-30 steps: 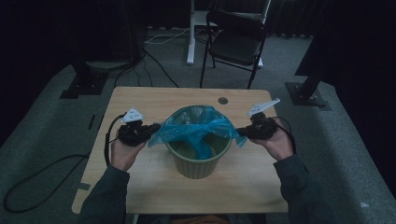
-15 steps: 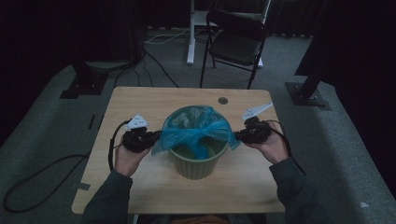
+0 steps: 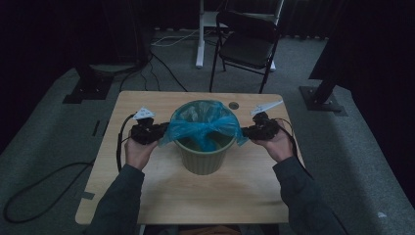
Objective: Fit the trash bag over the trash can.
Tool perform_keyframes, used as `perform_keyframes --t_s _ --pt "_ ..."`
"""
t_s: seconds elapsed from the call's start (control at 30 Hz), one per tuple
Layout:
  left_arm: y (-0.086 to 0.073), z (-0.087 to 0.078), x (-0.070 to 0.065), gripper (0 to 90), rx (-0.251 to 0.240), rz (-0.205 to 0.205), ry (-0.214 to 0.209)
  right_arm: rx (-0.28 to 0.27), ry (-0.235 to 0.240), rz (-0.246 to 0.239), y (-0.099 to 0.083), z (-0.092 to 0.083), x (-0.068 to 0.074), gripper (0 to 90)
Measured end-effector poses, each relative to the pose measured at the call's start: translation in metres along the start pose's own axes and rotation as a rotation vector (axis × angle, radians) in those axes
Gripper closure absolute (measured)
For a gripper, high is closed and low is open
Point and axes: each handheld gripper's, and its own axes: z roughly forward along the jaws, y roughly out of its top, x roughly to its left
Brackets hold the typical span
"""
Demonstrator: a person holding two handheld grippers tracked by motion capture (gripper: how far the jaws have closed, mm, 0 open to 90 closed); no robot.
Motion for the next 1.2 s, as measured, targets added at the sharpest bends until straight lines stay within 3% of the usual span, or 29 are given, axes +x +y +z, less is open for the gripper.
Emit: perform_keyframes --t_s 0.2,0.37,0.53,0.83,1.2 --pt "0.001 -0.016 0.005 72.6 -0.035 -0.016 0.013 -0.027 -0.047 0.006 -0.001 -0.016 -0.001 69.1" --pt "0.005 -0.03 0.006 68.9 -0.064 -0.013 0.019 -0.075 -0.07 0.019 0.001 -0.031 -0.002 67.3" --pt "0.008 -0.035 0.003 67.1 -0.078 -0.009 0.007 -0.127 -0.053 0.023 0.005 -0.04 0.001 66.1" --pt "0.013 -0.039 -0.008 66.0 -0.087 0.022 -0.024 -0.15 -0.015 -0.009 0.014 -0.036 0.016 65.4" --pt "0.012 -0.038 -0.012 64.4 -0.084 0.032 -0.037 -0.137 -0.004 -0.013 0.012 -0.026 0.018 62.7"
